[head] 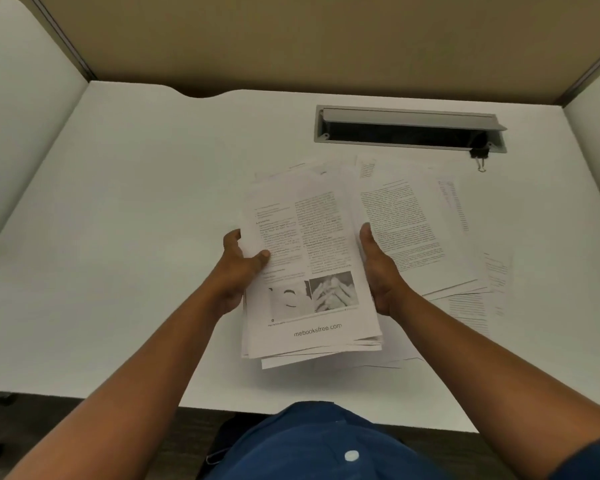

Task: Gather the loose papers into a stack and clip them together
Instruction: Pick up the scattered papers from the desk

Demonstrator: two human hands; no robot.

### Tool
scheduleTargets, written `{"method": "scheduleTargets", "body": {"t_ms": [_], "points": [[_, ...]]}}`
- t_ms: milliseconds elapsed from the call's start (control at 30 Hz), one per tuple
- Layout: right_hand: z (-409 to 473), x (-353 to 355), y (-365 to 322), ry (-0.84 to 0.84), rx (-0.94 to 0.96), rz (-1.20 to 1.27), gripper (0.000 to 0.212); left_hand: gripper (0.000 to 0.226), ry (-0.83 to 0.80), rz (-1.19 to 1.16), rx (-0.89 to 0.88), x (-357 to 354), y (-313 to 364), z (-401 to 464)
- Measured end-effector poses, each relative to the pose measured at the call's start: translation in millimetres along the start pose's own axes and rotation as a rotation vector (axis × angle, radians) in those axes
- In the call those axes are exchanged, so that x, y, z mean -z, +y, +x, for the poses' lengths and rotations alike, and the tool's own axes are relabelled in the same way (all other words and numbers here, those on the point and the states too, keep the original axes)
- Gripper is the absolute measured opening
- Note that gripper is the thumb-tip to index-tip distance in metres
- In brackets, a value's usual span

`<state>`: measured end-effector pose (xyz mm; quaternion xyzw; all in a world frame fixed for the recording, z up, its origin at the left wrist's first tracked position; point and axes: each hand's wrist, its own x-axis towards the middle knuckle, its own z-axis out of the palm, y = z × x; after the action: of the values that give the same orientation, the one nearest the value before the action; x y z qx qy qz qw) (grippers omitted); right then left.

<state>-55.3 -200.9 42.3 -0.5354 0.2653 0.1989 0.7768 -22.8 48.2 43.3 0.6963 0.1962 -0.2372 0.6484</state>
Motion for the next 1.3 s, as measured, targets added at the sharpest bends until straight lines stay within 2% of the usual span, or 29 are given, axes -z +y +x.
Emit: {"method": "scheduleTargets", "body": {"t_ms": [33, 67, 167, 267, 367, 433, 500, 533, 600, 700, 800, 933, 1167, 1233, 1300], "points": [[1, 2, 1, -0.026, 0.000, 0.027, 0.071, 0.070, -0.014, -0.013, 0.009, -3, -1, 2], [1, 4, 2, -0.049, 0.017, 0.049, 0.069, 0.069, -0.023, -0.020, 0.022, -7, -2, 4], [0, 12, 0, -0.025, 0.109, -0.038, 0.027, 0.057, -0.109, -0.154, 0.090, -9, -4, 10], [-2, 24, -4, -0.007, 0.118, -0.098, 0.028, 0.037, -0.286, -0.328, 0.196, -14, 0, 8], [-5, 32, -11, -0.047, 0.102, -0.088, 0.027, 0.037, -0.364, -0.294, 0.200, -21, 0, 8], [-4, 39, -16, -0.063, 0.093, -0.073, 0.023, 0.037, -0.324, -0.211, 0.151, -28, 0, 11], [0, 53, -20, 0.074, 0.123, -0.177, 0.020, 0.036, -0.245, -0.139, 0.106, -35, 0, 16], [6, 65, -21, 0.216, 0.155, -0.297, 0.025, 0.035, -0.214, -0.105, 0.088, -38, 1, 19], [16, 93, -20, 0.505, 0.204, -0.581, 0.050, 0.033, -0.157, -0.057, 0.070, -40, 1, 24], [22, 131, -26, 0.718, 0.073, -0.923, 0.078, 0.036, -0.105, -0.030, 0.076, -38, -2, 32], [27, 153, -35, 0.762, -0.071, -1.083, 0.079, 0.039, -0.078, -0.009, 0.083, -36, -3, 38], [32, 165, -41, 0.775, -0.129, -1.135, 0.081, 0.042, -0.057, 0.012, 0.091, -37, -2, 41], [37, 176, -50, 0.705, -0.108, -1.035, 0.084, 0.041, -0.043, 0.029, 0.101, -38, 0, 38], [38, 176, -49, 0.716, -0.083, -1.038, 0.078, 0.040, -0.040, 0.034, 0.100, -37, 0, 38], [38, 173, -48, 0.760, -0.025, -1.056, 0.063, 0.038, -0.034, 0.040, 0.095, -37, 1, 37]]}}
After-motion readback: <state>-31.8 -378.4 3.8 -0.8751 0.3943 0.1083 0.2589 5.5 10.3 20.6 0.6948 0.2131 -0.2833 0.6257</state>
